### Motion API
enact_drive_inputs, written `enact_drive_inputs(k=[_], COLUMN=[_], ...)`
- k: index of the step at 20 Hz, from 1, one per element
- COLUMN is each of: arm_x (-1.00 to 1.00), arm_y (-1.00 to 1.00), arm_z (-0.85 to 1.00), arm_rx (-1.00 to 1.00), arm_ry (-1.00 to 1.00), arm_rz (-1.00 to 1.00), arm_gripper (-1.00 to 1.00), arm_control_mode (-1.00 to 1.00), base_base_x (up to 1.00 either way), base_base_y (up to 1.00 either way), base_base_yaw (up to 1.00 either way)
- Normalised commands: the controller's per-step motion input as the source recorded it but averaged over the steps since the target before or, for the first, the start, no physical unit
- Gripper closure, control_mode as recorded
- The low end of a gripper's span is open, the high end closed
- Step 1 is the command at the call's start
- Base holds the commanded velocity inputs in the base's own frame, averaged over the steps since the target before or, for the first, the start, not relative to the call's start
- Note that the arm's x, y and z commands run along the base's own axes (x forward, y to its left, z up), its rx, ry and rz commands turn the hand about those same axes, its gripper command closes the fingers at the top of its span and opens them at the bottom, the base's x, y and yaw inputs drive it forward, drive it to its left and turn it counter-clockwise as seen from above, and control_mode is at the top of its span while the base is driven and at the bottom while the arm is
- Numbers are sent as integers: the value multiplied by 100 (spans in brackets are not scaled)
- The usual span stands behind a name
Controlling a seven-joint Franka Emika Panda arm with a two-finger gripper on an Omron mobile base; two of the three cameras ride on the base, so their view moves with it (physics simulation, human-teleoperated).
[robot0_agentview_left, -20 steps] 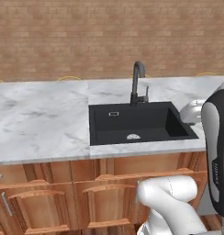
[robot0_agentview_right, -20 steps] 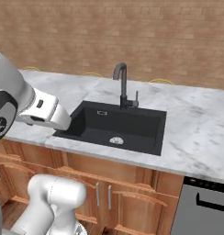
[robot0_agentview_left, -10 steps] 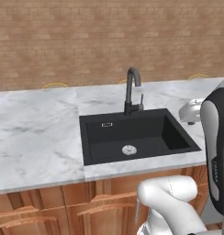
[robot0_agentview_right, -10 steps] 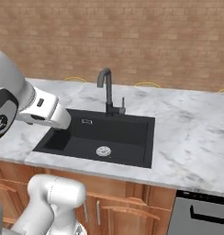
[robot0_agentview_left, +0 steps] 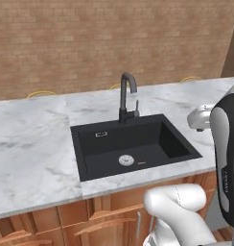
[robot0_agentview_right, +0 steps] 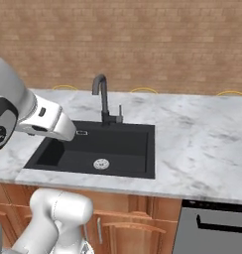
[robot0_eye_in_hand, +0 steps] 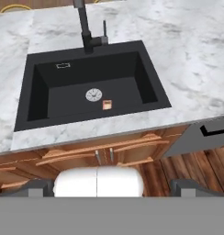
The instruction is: Pick up the bar soap and bar soap from the sink, and place them back in the cabinet, and close the cabinet door.
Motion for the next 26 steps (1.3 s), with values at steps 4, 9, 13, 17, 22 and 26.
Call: enact_drive_inputs(k=[4, 9, 13, 17, 22, 26], arm_x=[0, 0, 0, 0, 0, 0], arm_y=[0, 0, 0, 0, 0, 0], arm_z=[0, 0, 0, 0, 0, 0], arm_rx=[0, 0, 0, 0, 0, 0], arm_ry=[0, 0, 0, 0, 0, 0], arm_rz=[0, 0, 0, 0, 0, 0], arm_gripper=[-100, -100, -100, -100, -100, -100], arm_control_mode=[100, 100, 100, 100, 100, 100], base_base_x=[41, 34, 21, 24, 36, 48], base_base_y=[14, 3, 0, 0, 0, 0], base_base_yaw=[-3, 0, 1, 6, 9, 4])
